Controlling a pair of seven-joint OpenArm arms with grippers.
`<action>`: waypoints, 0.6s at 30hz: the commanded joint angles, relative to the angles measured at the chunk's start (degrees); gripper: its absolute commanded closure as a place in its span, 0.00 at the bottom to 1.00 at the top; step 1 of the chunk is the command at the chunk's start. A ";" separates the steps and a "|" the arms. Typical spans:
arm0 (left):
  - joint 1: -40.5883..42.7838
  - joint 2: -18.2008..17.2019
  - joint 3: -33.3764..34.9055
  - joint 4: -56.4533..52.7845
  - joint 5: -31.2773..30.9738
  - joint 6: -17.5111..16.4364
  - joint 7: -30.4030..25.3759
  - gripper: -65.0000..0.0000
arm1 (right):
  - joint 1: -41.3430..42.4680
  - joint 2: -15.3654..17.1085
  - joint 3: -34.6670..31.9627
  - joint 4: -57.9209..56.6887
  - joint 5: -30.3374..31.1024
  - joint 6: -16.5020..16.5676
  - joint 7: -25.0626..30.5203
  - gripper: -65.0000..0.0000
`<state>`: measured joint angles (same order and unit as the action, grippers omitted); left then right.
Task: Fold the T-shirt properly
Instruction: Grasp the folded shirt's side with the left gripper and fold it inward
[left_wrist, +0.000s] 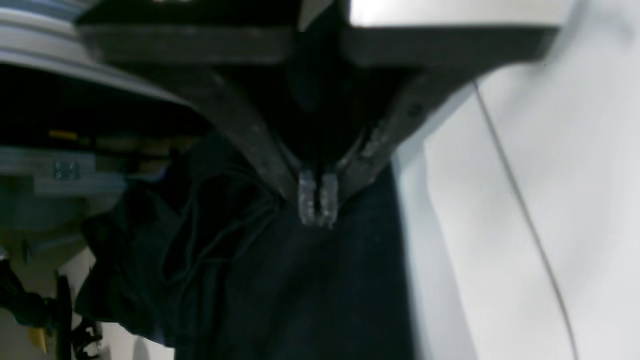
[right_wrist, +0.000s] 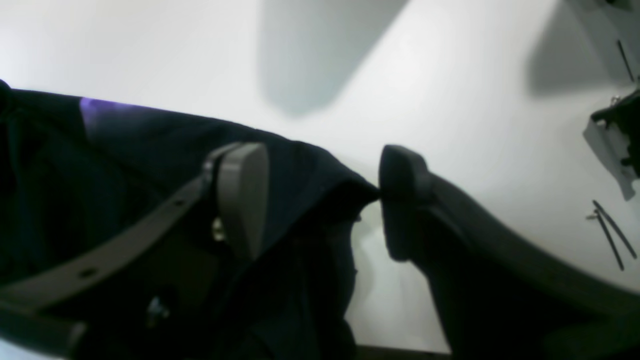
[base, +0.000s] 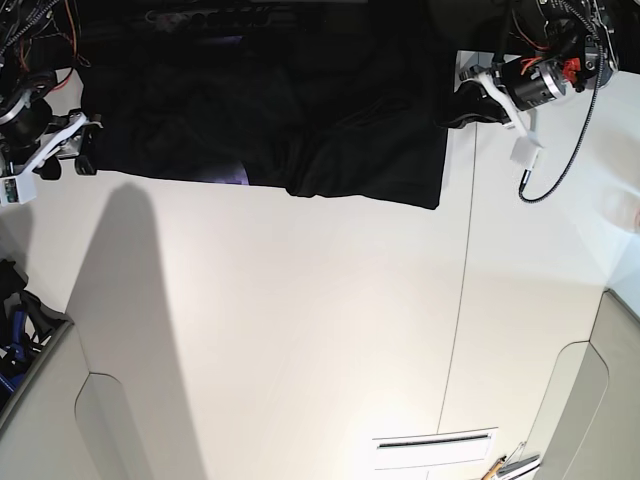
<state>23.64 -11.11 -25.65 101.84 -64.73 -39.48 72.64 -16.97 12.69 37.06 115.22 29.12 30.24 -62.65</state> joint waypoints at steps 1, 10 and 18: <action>-0.04 -0.48 0.26 0.94 -1.27 -0.52 0.09 1.00 | 0.26 0.79 0.37 0.81 0.70 -0.02 0.96 0.46; 0.20 -0.48 9.29 0.98 1.53 -0.52 0.17 1.00 | 0.26 0.79 0.39 0.81 0.70 -0.02 0.94 0.46; 0.15 -0.50 20.24 5.07 -16.37 -0.52 7.36 1.00 | 0.24 0.79 0.39 0.81 0.72 -0.02 0.94 0.46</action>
<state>23.92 -11.29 -5.23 105.86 -79.35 -39.48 80.34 -16.97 12.69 37.06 115.22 29.12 30.24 -62.63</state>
